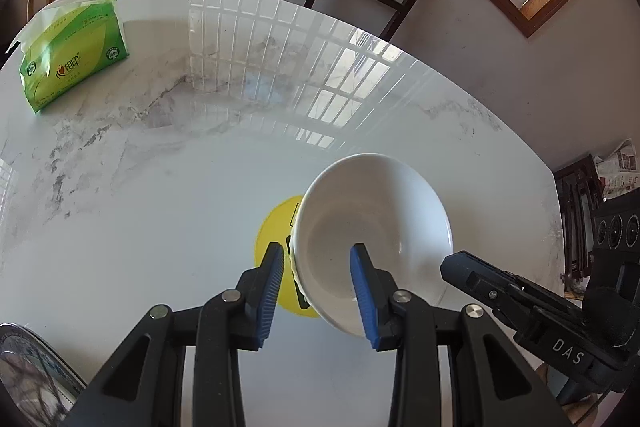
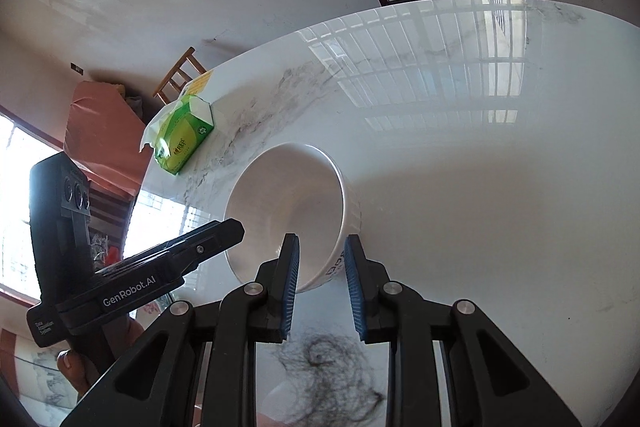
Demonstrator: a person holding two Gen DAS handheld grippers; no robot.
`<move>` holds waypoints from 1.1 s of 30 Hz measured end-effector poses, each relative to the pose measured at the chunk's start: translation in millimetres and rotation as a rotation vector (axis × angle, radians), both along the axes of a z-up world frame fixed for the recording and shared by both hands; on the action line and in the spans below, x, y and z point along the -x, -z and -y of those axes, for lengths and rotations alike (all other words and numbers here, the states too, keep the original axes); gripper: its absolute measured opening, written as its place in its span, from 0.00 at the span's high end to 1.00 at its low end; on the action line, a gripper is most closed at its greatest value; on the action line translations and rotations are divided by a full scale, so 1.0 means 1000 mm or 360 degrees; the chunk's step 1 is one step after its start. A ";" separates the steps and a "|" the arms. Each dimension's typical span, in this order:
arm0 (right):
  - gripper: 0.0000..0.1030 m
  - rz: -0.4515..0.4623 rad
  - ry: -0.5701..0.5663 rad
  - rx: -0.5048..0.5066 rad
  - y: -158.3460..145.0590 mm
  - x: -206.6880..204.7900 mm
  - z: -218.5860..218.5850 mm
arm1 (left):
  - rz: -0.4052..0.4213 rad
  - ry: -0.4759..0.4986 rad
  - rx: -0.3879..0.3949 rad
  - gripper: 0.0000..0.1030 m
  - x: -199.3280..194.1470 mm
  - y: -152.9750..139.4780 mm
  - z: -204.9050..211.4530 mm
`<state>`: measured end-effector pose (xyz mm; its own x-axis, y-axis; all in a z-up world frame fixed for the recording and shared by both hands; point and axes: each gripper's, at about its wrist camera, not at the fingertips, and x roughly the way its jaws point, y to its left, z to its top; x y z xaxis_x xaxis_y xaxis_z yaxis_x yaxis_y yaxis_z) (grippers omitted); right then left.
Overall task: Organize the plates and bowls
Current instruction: 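Close both grippers on the blue-print bowl rim and lift it, then carry the blue-print bowl over the nested bowls and lower it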
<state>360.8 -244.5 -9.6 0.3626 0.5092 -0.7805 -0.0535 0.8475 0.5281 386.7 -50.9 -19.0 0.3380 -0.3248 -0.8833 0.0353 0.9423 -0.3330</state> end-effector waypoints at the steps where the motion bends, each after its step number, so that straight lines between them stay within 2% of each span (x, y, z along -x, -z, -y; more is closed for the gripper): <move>1: 0.77 -0.0004 -0.0006 0.0005 0.001 -0.002 -0.002 | -0.0006 -0.0002 -0.0003 0.66 -0.002 0.001 0.002; 4: 0.77 -0.0016 -0.0004 0.0079 0.005 -0.007 -0.008 | -0.0017 -0.0015 -0.0023 0.66 -0.004 0.006 0.003; 13: 0.74 -0.0083 -0.0012 0.0119 0.021 -0.020 -0.013 | -0.0059 -0.0028 -0.0075 0.65 -0.011 0.027 0.009; 15: 0.74 -0.0114 -0.0004 0.0103 0.030 -0.024 -0.013 | -0.0129 -0.0027 -0.0113 0.88 -0.013 0.036 0.010; 17: 0.79 -0.0138 -0.0004 0.0081 0.039 -0.027 -0.011 | -0.0089 -0.0026 -0.0156 0.89 -0.011 0.035 0.012; 19: 0.85 -0.0147 0.0001 0.0030 0.043 -0.027 -0.006 | -0.0037 -0.0030 -0.0211 0.89 -0.001 0.026 0.016; 24: 0.86 -0.0140 0.0005 -0.0060 0.038 -0.015 0.000 | 0.0114 -0.0013 -0.0250 0.89 0.032 -0.014 0.019; 33: 0.87 0.0048 0.0012 -0.0187 -0.031 0.054 0.008 | 0.0448 0.0019 -0.0288 0.89 0.124 -0.092 0.026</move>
<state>307.2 -252.6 21.0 0.3892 0.5940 -0.7040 -0.0651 0.7801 0.6222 262.5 -76.9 72.9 0.5740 -0.1764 -0.7996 0.1133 0.9842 -0.1358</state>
